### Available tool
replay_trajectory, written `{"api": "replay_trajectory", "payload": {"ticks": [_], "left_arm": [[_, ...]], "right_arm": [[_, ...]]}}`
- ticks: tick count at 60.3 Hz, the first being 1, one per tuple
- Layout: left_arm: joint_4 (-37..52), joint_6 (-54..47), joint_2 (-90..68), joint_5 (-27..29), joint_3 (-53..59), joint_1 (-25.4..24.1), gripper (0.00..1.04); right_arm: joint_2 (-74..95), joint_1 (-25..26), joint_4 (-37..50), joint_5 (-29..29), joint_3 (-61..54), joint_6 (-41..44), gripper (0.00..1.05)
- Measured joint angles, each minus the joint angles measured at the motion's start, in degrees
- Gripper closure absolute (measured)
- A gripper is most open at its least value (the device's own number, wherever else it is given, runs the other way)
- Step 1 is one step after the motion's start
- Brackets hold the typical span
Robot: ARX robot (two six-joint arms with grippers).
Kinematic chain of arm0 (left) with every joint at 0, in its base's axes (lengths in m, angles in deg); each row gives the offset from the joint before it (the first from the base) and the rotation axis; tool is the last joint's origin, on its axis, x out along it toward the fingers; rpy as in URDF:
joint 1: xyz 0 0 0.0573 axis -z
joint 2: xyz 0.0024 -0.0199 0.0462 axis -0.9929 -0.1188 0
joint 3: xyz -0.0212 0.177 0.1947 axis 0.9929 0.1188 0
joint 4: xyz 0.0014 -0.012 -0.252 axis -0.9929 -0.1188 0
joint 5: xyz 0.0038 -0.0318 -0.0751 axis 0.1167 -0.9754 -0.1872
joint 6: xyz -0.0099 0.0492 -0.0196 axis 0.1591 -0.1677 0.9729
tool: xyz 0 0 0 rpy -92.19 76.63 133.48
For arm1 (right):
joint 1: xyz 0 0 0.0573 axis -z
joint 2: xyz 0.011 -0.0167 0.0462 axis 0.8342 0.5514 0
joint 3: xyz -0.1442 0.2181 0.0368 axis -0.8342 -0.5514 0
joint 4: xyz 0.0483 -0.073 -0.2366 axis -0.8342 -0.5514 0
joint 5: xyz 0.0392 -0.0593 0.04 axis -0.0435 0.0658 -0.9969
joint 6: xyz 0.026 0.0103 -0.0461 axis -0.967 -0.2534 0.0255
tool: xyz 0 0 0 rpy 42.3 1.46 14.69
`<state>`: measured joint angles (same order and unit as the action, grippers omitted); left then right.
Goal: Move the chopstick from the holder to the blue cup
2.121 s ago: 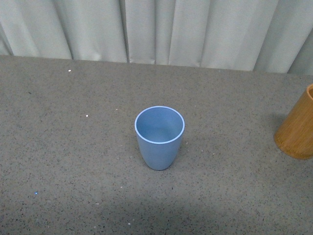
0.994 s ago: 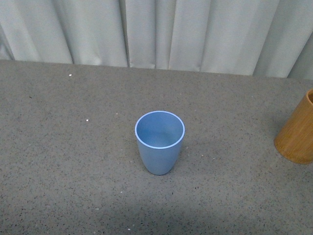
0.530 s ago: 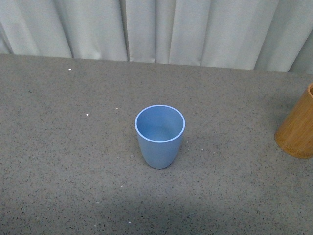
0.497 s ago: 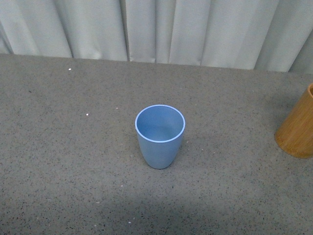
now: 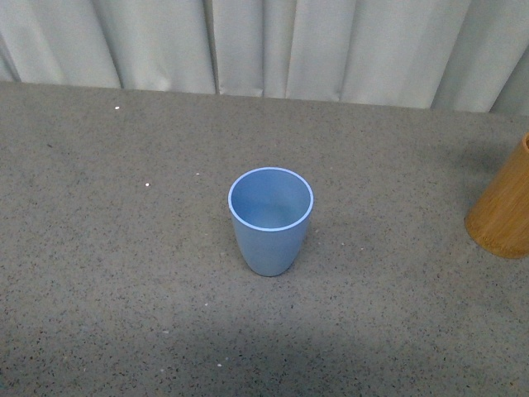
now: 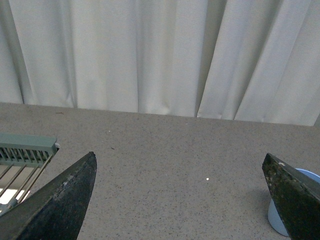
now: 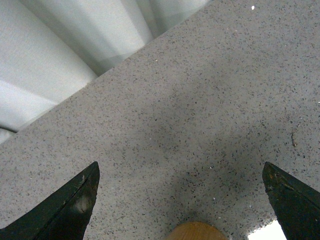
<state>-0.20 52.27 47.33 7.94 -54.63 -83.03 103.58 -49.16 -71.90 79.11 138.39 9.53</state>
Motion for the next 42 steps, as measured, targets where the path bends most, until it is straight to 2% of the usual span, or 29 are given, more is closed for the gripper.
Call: {"api": "replay_trajectory", "payload": {"ticks": [8, 26, 30, 36, 38, 42], "left_arm": [[0.0, 0.0, 0.0, 0.0, 0.0, 0.0, 0.07], [0.0, 0.0, 0.0, 0.0, 0.0, 0.0, 0.07], [0.0, 0.0, 0.0, 0.0, 0.0, 0.0, 0.07], [0.0, 0.0, 0.0, 0.0, 0.0, 0.0, 0.07], [0.0, 0.0, 0.0, 0.0, 0.0, 0.0, 0.07], [0.0, 0.0, 0.0, 0.0, 0.0, 0.0, 0.07]], "right_arm": [[1.4, -0.1, 0.1, 0.3, 0.4, 0.0, 0.11], [2.5, -0.8, 1.6, 0.4, 0.5, 0.0, 0.57], [2.5, -0.9, 2.2, 0.5, 0.5, 0.0, 0.71], [2.5, -1.0, 3.6, 0.7, 0.1, 0.0, 0.87], [2.5, -1.0, 4.2, 0.9, -0.1, 0.1, 0.91], [2.3, -1.0, 4.9, 0.7, -0.7, 0.2, 0.92]]}}
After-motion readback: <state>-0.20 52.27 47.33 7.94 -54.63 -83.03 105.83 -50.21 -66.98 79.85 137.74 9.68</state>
